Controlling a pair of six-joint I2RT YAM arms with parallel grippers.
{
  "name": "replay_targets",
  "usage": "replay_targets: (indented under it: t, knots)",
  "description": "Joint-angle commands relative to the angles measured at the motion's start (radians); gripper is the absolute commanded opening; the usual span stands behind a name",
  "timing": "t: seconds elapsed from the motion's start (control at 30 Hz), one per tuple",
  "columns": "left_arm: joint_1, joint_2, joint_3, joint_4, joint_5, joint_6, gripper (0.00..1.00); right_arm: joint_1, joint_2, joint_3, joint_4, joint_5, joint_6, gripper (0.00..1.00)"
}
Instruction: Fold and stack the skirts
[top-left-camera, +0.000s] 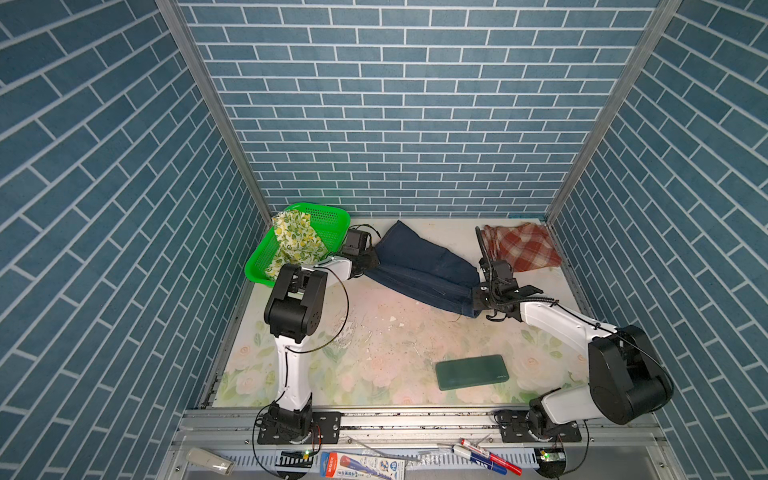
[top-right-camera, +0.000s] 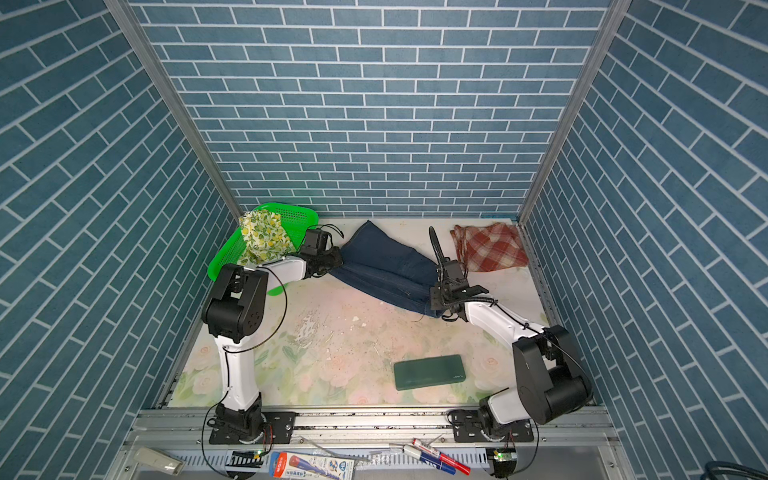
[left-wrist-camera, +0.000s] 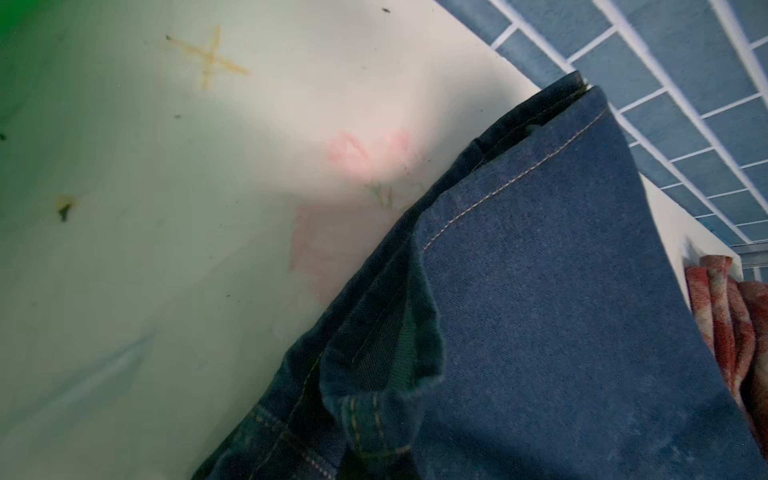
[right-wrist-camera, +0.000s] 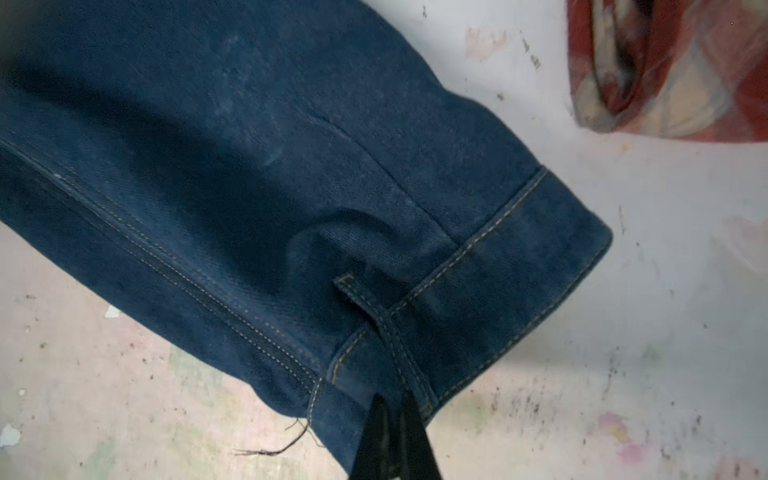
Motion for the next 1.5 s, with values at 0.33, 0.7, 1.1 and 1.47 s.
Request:
replay_targets:
  t: [0.33, 0.7, 1.1, 1.47]
  knots:
    - [0.013, -0.129, -0.015, -0.013, -0.041, 0.004, 0.0, 0.004, -0.119, 0.034, -0.144, 0.071, -0.012, 0.0]
    - [0.013, -0.143, -0.108, 0.016, -0.048, 0.002, 0.0, 0.062, -0.134, -0.003, -0.169, 0.066, 0.013, 0.0]
    - [0.013, -0.087, -0.198, 0.091, -0.037, -0.024, 0.0, 0.07, -0.015, -0.069, -0.131, 0.021, 0.047, 0.0]
    - [0.013, -0.08, -0.187, 0.085, -0.035, -0.019, 0.34, 0.069, -0.185, 0.009, -0.257, -0.045, 0.059, 0.46]
